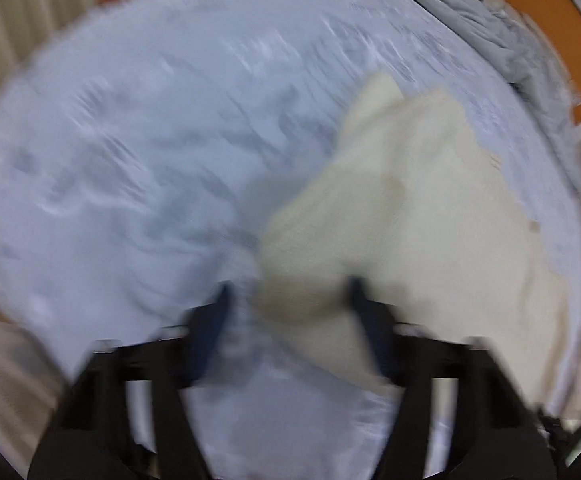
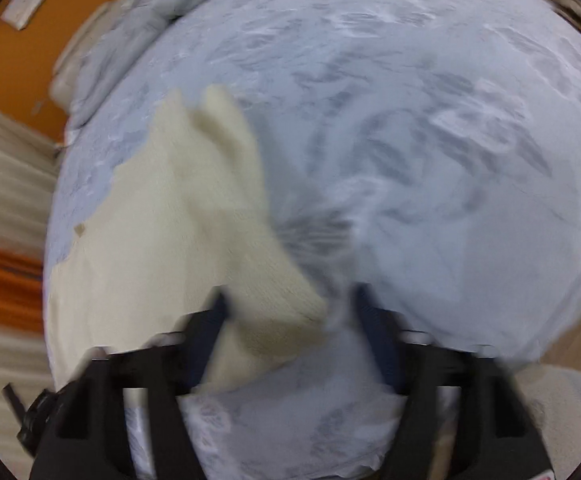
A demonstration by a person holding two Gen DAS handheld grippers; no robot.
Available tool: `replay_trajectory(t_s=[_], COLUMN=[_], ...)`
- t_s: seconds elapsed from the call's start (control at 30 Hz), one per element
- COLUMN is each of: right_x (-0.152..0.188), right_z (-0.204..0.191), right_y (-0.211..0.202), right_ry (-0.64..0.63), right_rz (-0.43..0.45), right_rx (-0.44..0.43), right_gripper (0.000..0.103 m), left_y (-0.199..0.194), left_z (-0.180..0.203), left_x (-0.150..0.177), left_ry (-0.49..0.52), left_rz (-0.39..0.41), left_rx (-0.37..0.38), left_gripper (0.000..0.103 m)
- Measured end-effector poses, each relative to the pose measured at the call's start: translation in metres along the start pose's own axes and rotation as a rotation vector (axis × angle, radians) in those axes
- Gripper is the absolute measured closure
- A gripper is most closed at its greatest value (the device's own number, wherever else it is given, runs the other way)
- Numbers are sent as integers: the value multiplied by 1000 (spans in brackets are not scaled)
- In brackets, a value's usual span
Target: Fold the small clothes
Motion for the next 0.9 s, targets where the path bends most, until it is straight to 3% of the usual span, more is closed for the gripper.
replay_trajectory(t_s=[0.03,0.07,0.1,0.23,0.37,0.5,0.57,0.63,0.7,0.77,0.9], right_x=[1,-1,-3,-3,17,39,33,21,6,-2,-20], right_z=[-2,-6,-11,-38,-26,20,23,20,0,-20,-62], right_y=[2,-1,-9,-59,-73,-42,-51,-72,-87,-86,-48], right_ry=[4,10,9,-80,-202,-206,-164,-162,-217,-236,-297], right_rz=[-29,-39,-45,-36,-50,-129,-94,7,85,94,65], right_rx=[4,6,-11,-95,31,168,146,201,184,143,122], right_gripper=[84,89,91,92,92,90,79,74,65,58,44], left_y=[-2,-5,-11,-47,-64,-39,-41,-60,-80,-88,-66], left_z=[2,5,11,19,15,-13,-15,-10,4,24,63], left_x=[-1,-3,-5,-7,25,67,70,60,39,12,-27], left_ry=[-7,5,29,70,144,116,110,138,188,234,265], left_rz=[0,5,6,0,-81,-169,-158,-80,42,121,148], left_rx=[-1,-7,-9,50,41,-45,-58,-97,-107,-112,-79], left_gripper=[71,83,88,91,92,91,83,72,46,39,23])
Point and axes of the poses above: each gripper's, at about its wrist camera, not at the fingertips, and y roughly the way its jaws point, z to its right, x to its underside, the point moved 7 cm from there along y, roughly the way its jaws point, and after that the axes turned 10 degrees about y, right-handed, at the moved point
